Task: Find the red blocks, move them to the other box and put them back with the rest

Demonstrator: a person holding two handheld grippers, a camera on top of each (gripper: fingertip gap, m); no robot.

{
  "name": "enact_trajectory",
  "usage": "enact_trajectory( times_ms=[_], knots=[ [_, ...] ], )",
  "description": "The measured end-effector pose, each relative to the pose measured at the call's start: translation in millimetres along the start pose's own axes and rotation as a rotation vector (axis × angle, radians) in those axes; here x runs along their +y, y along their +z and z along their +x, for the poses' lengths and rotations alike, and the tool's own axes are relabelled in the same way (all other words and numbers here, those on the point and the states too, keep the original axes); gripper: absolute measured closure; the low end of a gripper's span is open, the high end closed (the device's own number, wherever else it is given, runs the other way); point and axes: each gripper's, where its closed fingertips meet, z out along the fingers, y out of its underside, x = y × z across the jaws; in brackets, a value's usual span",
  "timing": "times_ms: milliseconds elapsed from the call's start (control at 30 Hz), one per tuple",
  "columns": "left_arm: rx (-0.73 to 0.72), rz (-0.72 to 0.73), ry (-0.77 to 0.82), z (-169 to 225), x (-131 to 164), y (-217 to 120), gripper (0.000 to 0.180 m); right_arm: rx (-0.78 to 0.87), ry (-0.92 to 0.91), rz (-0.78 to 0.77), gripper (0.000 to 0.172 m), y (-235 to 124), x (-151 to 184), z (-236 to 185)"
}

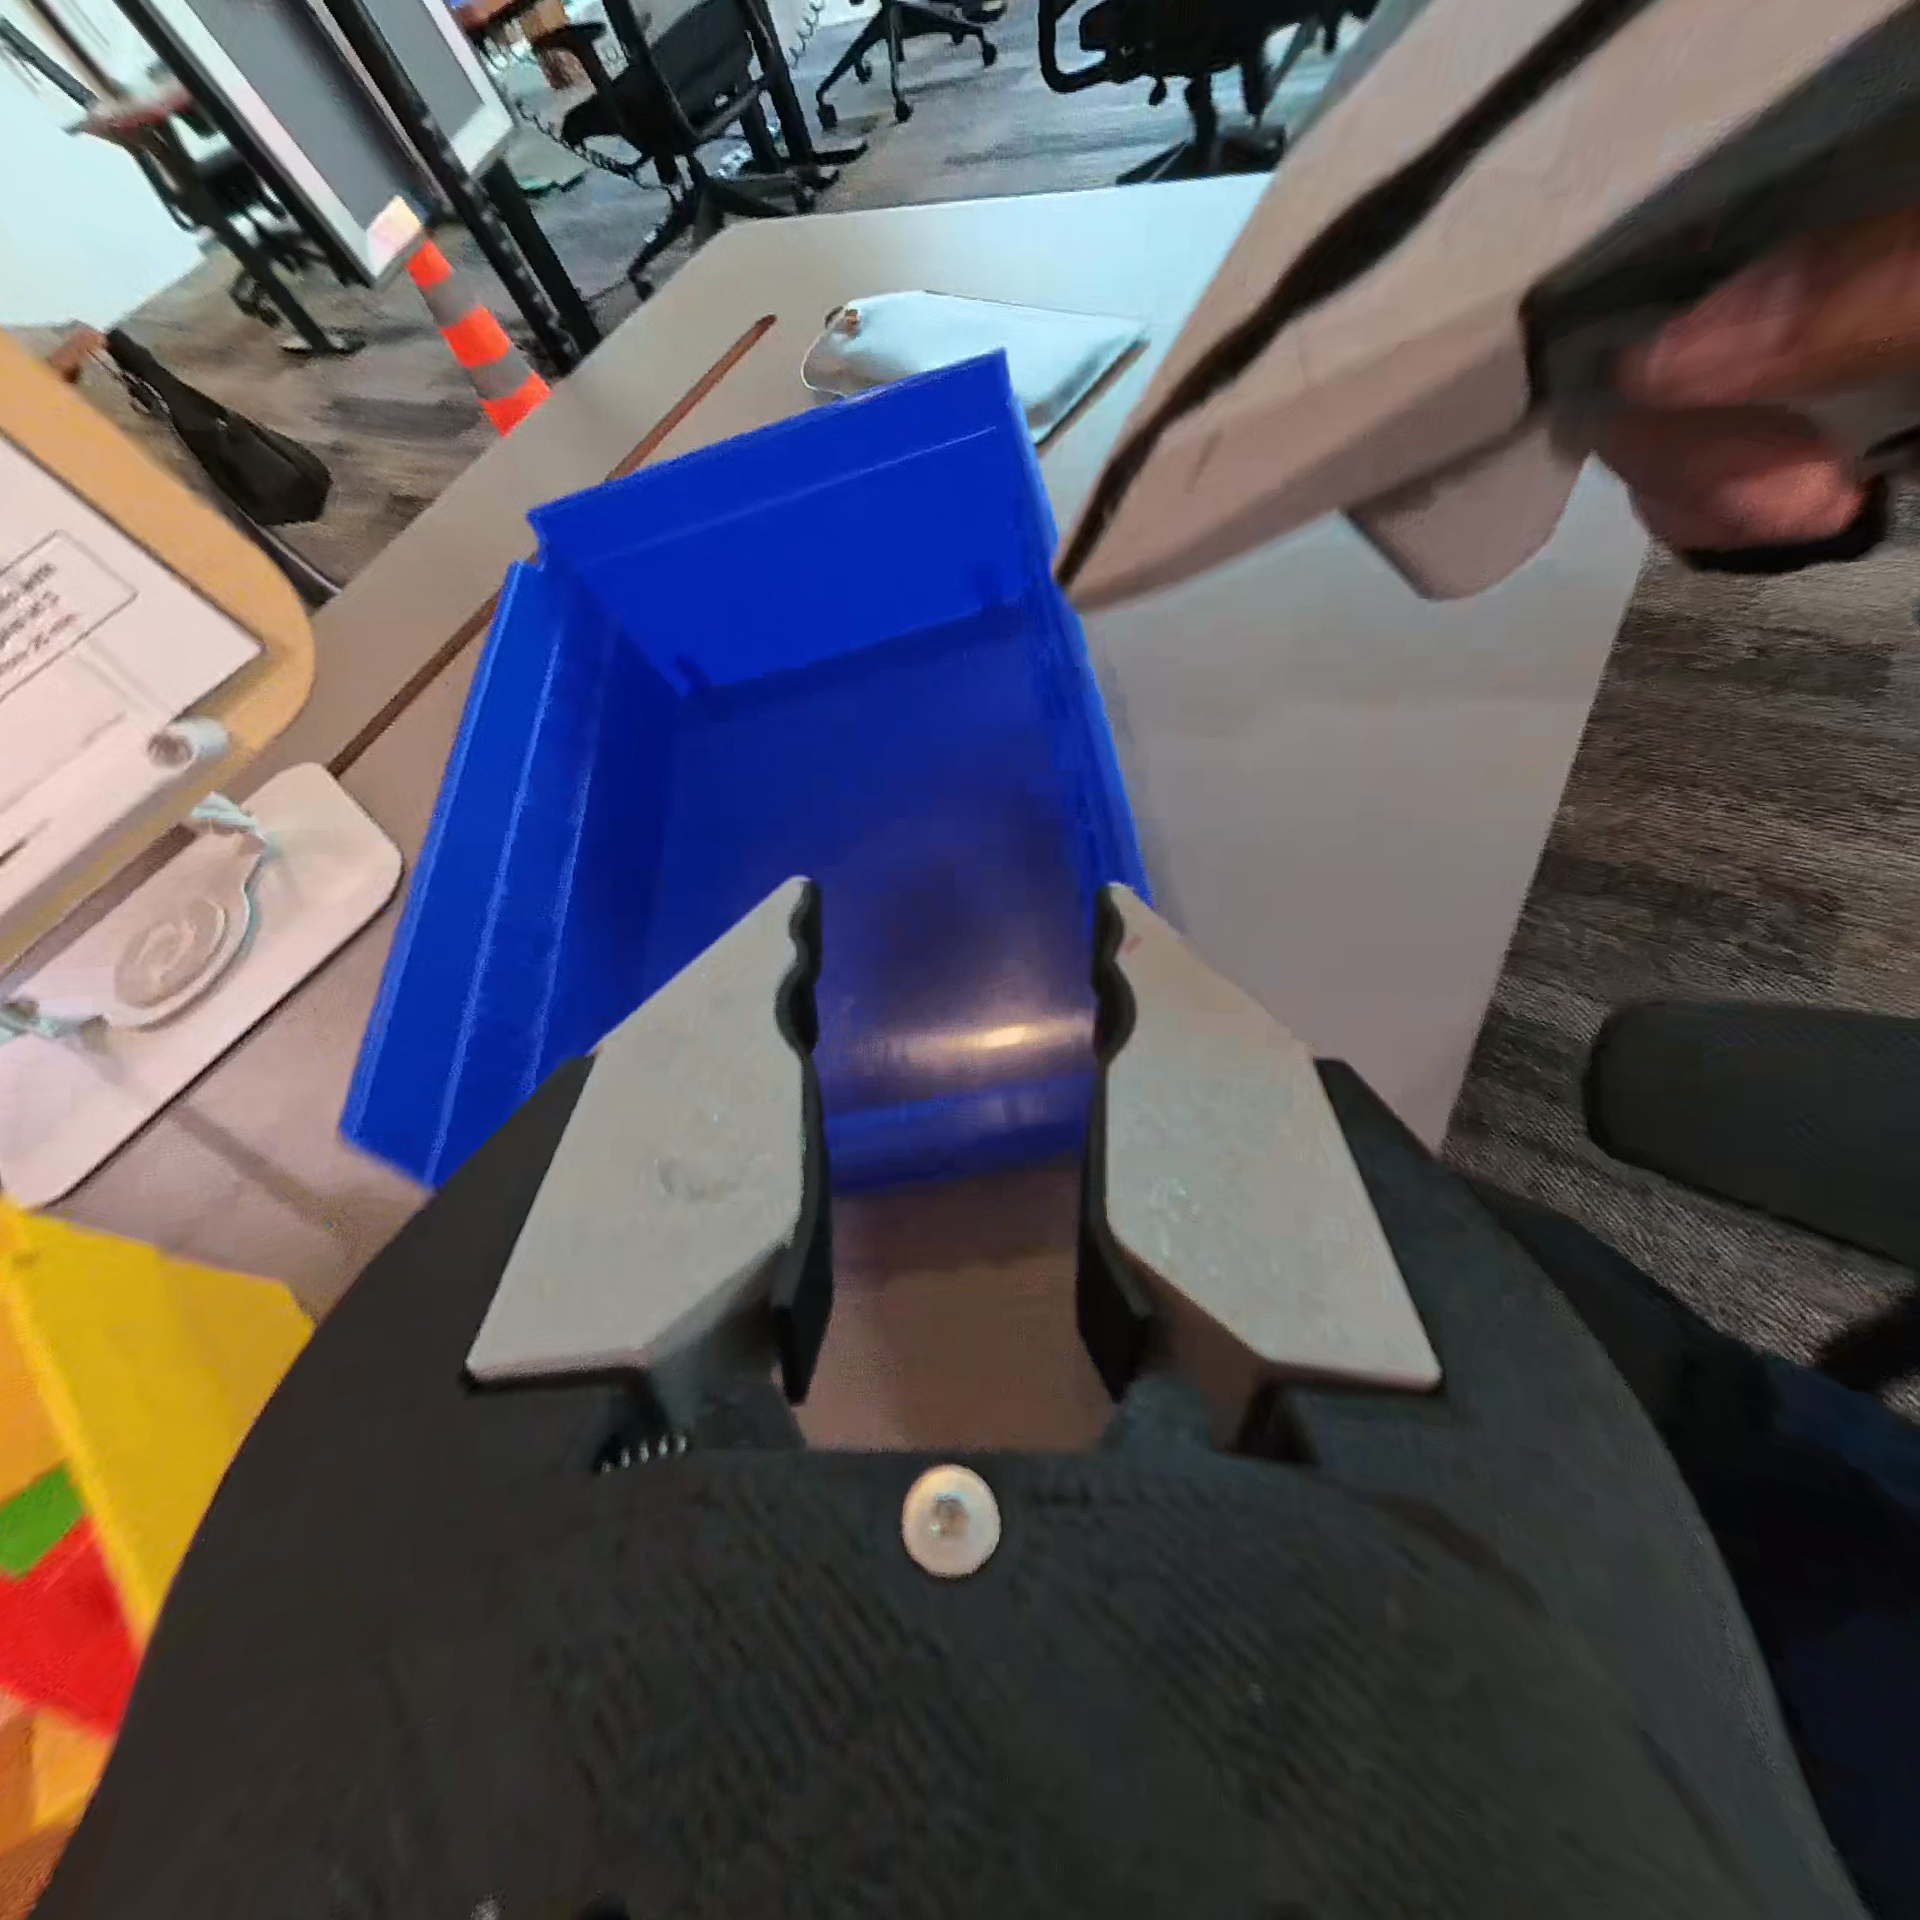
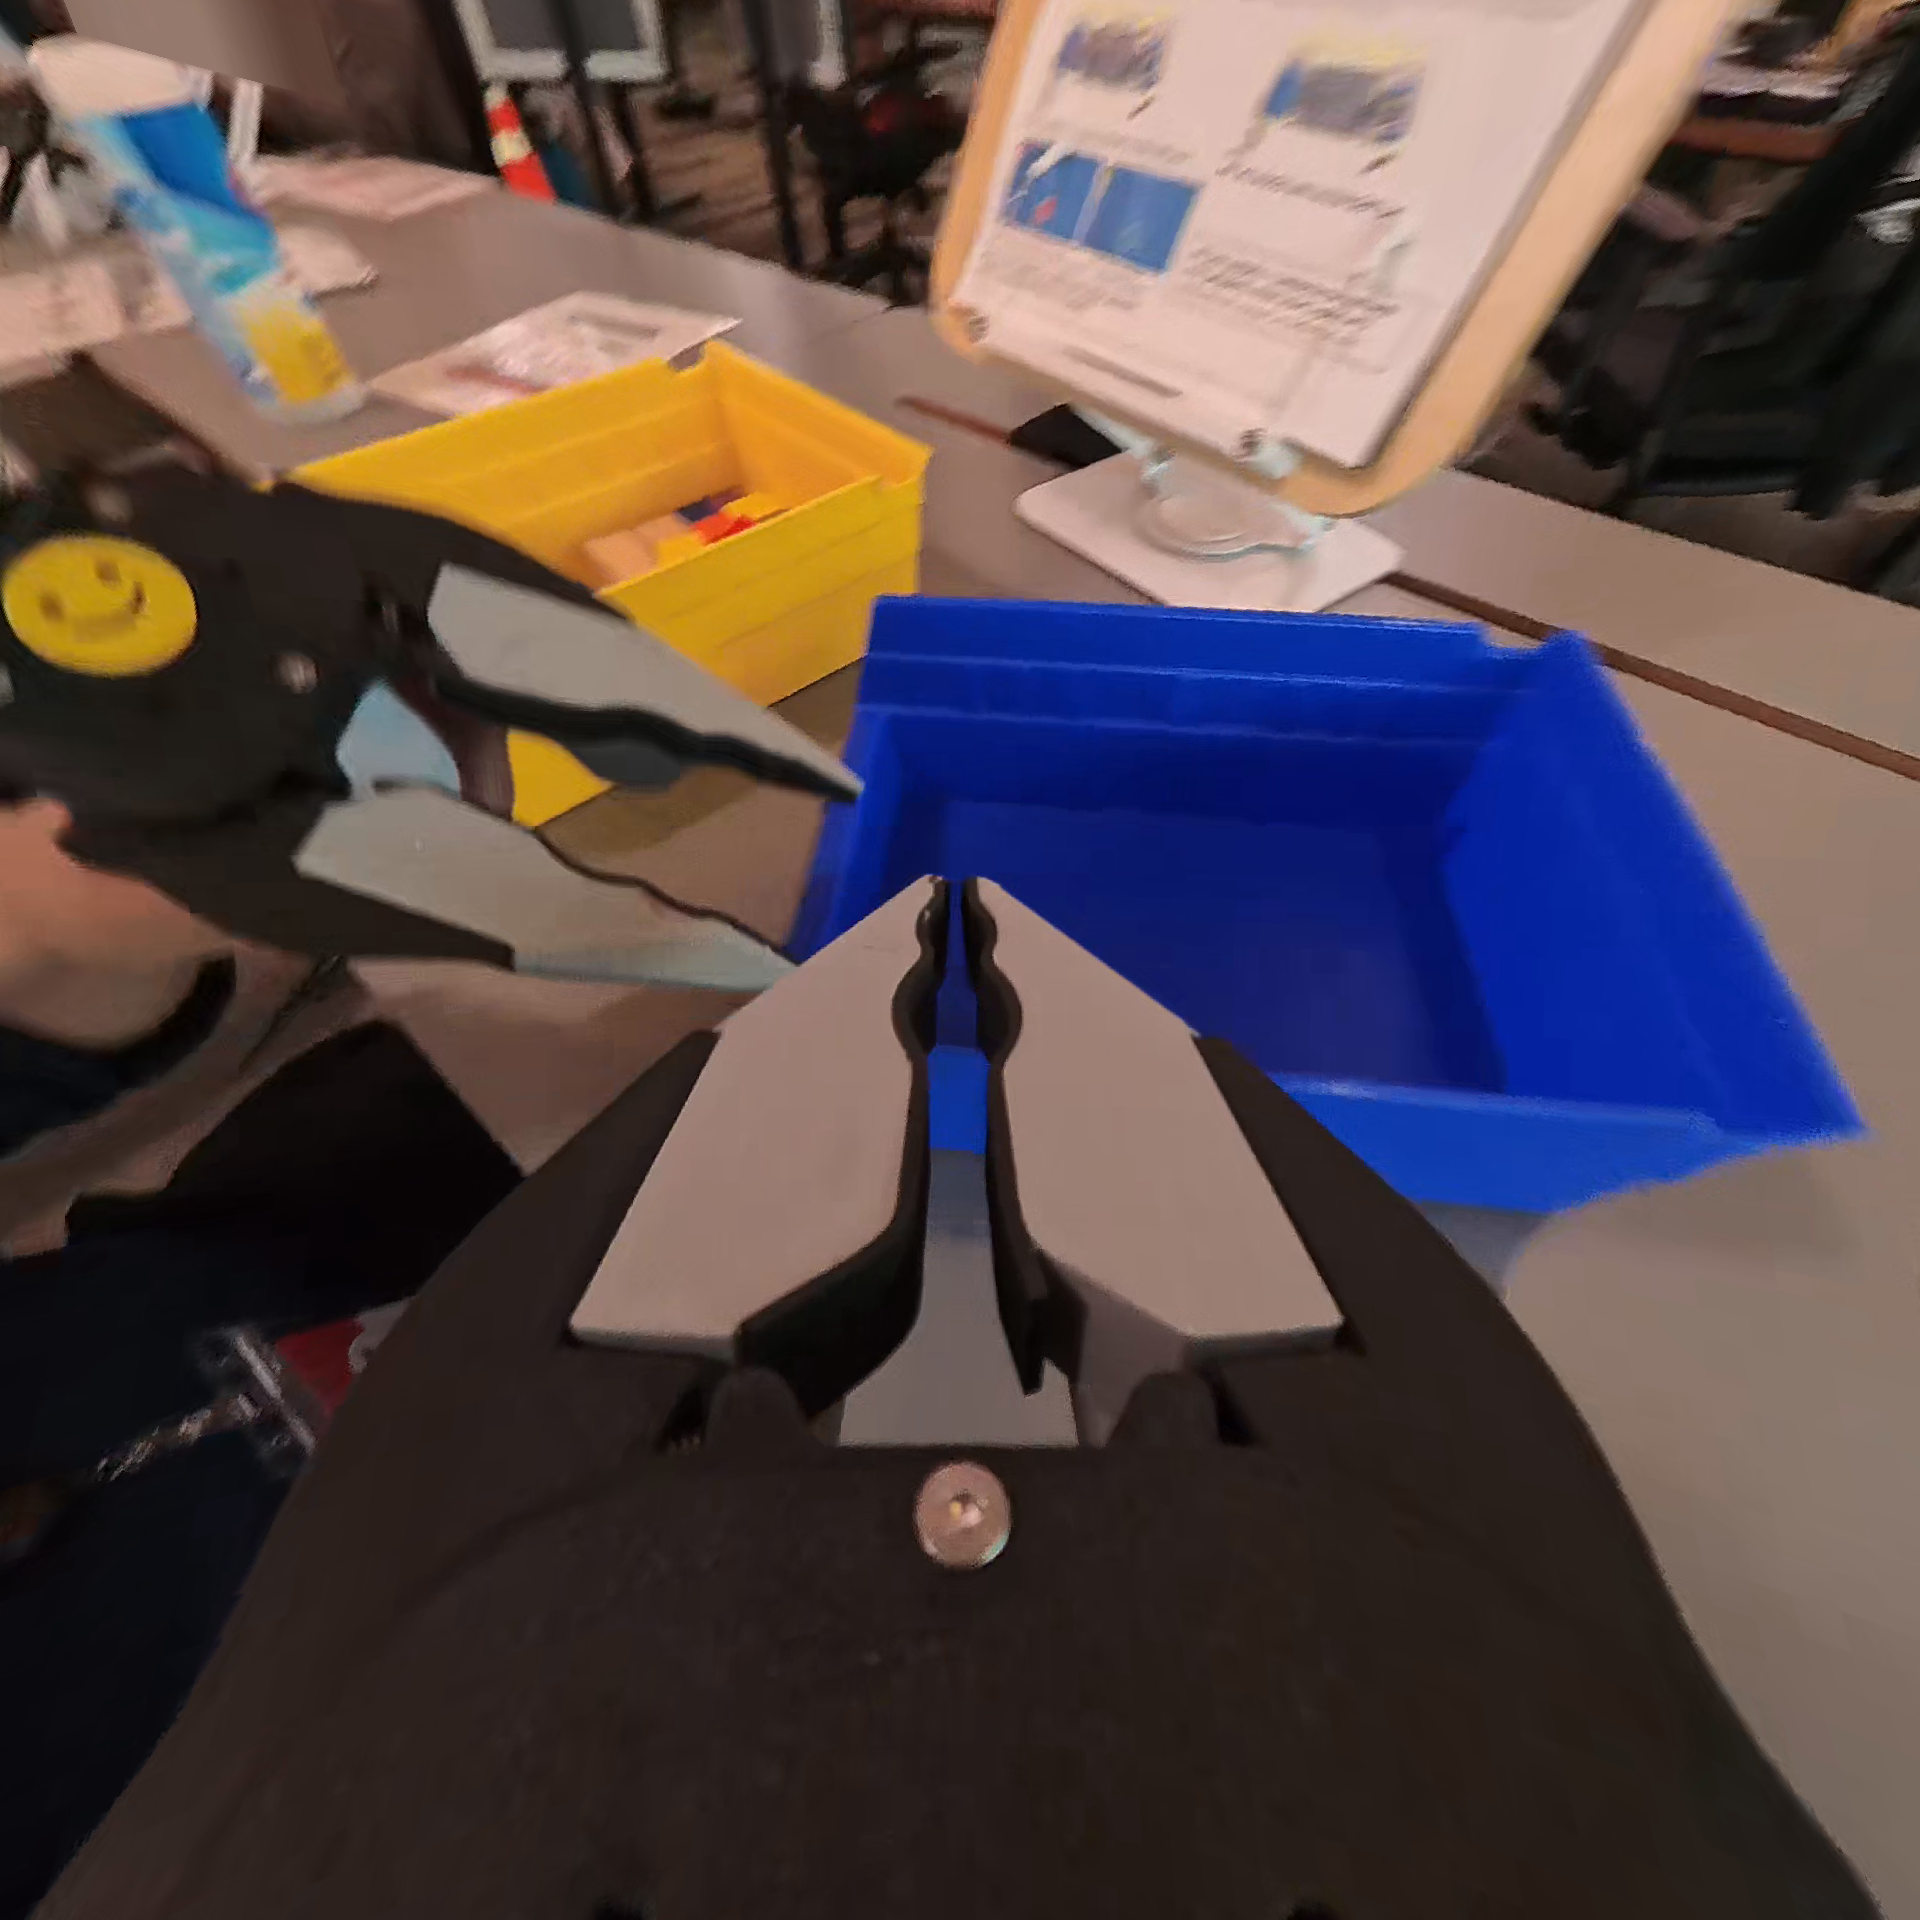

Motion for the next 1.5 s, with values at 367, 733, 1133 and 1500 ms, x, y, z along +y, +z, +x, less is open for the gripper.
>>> enact_trajectory(
  times_ms=[367,733,1133,1500],
  knots=[
    [-0.186,-0.026,-0.041,-76,112,-141,0.140,0.123,-0.357,-0.520,0.172,57,77,-35],
    [-0.136,-0.052,-0.056,-73,157,-128,0.138,0.427,0.093,-0.271,0.172,-32,58,85],
    [-0.281,-0.091,-0.227,-103,164,-88,0.146,0.150,-0.088,-0.297,0.130,95,86,-33],
    [-0.524,-0.052,-0.433,-171,229,-179,0.178,0.276,-0.051,-0.226,0.092,107,88,-22]
  ],
)
